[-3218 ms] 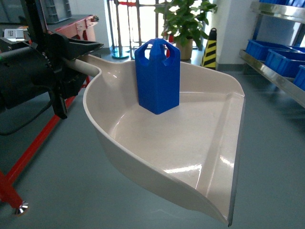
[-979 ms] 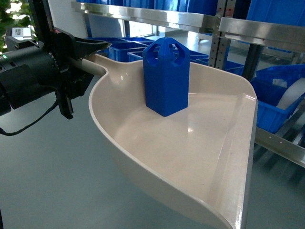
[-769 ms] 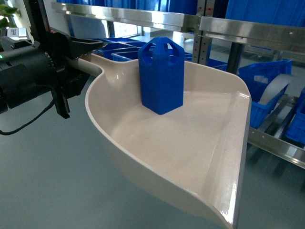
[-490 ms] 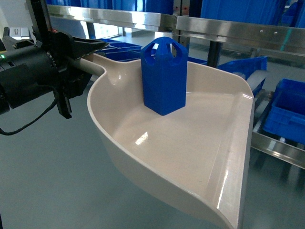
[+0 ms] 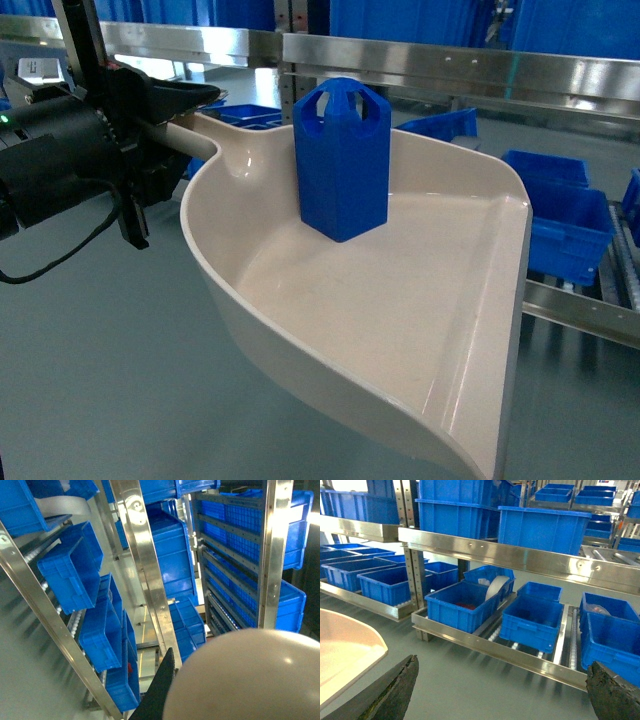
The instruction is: Place part in tray to right shelf
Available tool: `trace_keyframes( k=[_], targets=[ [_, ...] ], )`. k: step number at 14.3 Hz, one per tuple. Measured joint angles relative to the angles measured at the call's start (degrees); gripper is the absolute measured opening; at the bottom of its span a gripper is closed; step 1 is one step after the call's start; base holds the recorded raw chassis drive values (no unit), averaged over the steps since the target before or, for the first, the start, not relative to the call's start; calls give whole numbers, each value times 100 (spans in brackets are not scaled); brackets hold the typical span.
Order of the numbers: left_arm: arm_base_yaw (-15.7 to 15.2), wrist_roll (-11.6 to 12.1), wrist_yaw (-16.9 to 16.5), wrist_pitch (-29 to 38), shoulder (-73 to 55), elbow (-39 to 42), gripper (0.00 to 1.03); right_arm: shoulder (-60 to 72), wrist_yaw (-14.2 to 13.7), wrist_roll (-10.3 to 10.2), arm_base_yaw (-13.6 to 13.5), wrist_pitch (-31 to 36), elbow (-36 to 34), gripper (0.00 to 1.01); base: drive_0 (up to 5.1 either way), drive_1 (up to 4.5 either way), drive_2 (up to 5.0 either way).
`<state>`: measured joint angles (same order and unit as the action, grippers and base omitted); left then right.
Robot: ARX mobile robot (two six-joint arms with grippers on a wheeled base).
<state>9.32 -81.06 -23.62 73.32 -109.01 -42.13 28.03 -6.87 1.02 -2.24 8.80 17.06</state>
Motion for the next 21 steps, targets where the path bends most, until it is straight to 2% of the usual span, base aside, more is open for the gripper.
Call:
trace_keyframes(
  k=[21],
  targets=[
    [-9,0,2,2,0,0,12,-2,2,0,0,0,0,98,-156,-156,-156]
  ],
)
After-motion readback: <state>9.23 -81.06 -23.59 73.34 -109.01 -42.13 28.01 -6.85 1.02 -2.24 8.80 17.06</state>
